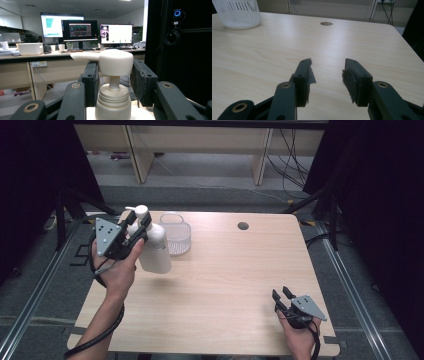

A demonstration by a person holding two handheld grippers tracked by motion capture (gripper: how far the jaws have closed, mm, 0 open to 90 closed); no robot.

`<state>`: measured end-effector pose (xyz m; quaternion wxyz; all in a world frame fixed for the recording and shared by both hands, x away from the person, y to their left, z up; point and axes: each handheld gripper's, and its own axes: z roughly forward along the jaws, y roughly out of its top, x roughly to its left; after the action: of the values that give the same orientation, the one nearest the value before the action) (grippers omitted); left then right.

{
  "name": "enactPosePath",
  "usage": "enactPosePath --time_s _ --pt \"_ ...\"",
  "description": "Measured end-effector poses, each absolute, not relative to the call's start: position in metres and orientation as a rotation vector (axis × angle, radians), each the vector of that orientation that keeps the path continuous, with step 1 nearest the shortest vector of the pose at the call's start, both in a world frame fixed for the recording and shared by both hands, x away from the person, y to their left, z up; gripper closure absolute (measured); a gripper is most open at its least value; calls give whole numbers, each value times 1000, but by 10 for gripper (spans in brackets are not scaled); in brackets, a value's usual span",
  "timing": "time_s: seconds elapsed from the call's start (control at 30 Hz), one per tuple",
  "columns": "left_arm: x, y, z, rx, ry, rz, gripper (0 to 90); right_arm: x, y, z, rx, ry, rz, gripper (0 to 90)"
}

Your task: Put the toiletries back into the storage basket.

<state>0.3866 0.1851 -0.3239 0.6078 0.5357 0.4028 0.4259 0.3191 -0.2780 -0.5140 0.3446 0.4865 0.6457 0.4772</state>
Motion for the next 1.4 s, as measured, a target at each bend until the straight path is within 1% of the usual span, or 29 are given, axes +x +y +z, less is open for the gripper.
enactPosePath --time_s 1.4 --pt "414 179 -302 1216 907 999 589 320 -280 -513 1239 1675 1211 575"
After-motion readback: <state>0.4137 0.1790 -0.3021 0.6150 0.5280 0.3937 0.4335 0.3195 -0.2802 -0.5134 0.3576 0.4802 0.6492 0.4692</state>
